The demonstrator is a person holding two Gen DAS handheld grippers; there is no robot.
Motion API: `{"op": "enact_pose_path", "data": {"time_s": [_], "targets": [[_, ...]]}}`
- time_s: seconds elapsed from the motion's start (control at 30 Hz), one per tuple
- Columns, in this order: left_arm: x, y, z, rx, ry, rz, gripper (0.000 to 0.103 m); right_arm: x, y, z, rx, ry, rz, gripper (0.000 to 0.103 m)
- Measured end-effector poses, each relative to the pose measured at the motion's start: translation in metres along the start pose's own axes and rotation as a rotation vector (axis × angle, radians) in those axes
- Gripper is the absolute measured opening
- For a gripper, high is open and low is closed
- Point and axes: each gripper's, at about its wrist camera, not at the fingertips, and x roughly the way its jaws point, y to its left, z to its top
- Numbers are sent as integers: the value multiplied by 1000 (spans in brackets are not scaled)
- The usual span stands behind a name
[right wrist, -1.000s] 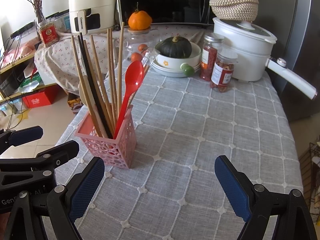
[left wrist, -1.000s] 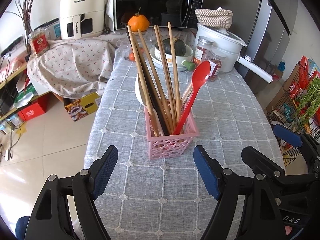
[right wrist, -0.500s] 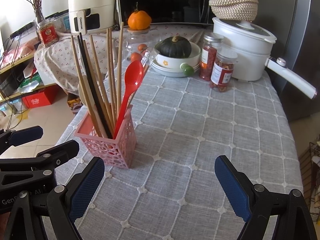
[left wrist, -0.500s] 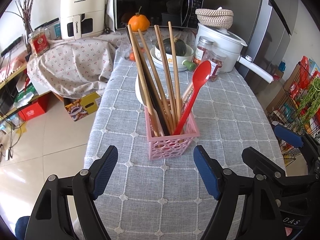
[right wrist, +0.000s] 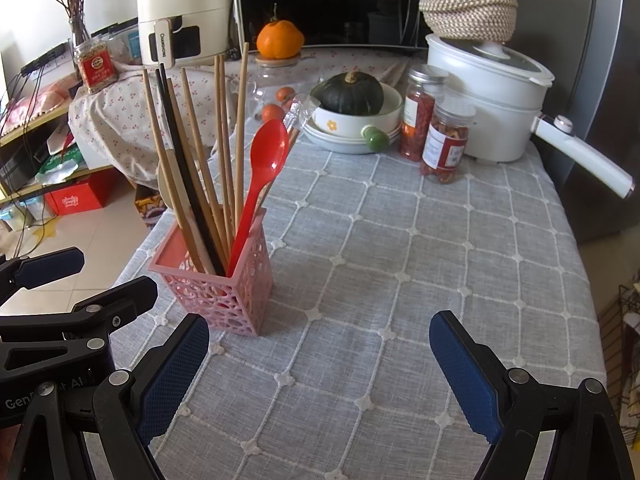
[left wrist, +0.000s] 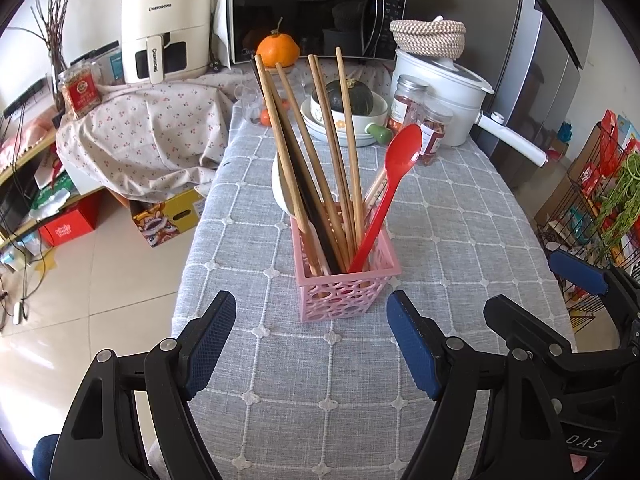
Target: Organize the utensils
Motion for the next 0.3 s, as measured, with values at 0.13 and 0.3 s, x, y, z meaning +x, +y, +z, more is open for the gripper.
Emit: {"op": "enact_pose_path", "data": {"time_s": [0.13, 0.3], "targets": [[0, -1, 1, 0, 0, 1, 80, 0, -1, 0, 0, 1, 0, 93], [0, -1, 0, -1, 1, 0, 80, 0, 0, 0, 1, 1, 1, 93]]}}
